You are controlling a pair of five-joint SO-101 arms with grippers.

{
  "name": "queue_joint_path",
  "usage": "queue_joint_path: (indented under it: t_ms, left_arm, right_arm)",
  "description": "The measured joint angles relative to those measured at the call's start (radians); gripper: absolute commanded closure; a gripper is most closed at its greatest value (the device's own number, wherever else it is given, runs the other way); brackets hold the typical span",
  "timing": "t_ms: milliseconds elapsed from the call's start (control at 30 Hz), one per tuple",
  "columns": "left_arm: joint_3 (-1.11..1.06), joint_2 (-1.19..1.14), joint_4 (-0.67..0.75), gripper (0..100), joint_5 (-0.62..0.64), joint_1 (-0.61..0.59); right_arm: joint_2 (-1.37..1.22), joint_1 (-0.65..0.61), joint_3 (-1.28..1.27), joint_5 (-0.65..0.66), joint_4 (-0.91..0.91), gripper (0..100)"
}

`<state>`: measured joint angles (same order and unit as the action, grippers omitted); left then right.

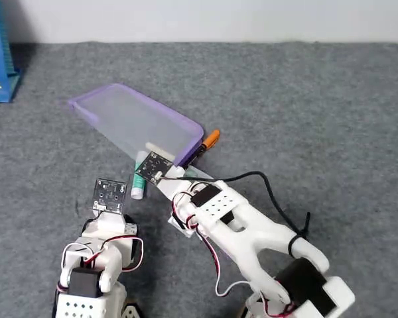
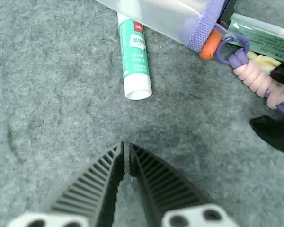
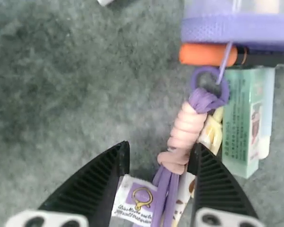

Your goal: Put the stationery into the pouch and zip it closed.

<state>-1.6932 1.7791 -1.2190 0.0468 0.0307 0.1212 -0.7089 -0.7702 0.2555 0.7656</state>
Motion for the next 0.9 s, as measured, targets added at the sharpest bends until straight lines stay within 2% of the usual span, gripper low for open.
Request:
queue_joint_path:
  t_ms: [100, 300, 500, 733, 900]
  left_arm:
    - [0.000, 0.000, 0.000, 98, 0.000, 0.000]
    - [0.000, 0.000, 0.000, 98, 0.000, 0.000]
    - [0.000, 0.000, 0.000, 98, 0.000, 0.000]
    - [0.000, 0.000, 0.000, 98, 0.000, 0.000]
    - [0.000, 0.000, 0.000, 98, 0.000, -0.003]
  right_arm:
    - [0.000, 0.000, 0.000, 0.000, -0.009, 79.4]
    - [-0.014, 0.037, 0.046, 0.000, -0.012, 88.0]
    - [-0.018, 0.043, 0.048, -0.002, -0.031, 87.9]
    - [-0.141, 0.046, 0.114, -0.002, -0.037, 88.3]
    - [-0.215, 0.044, 0.193, -0.002, 0.029, 88.4]
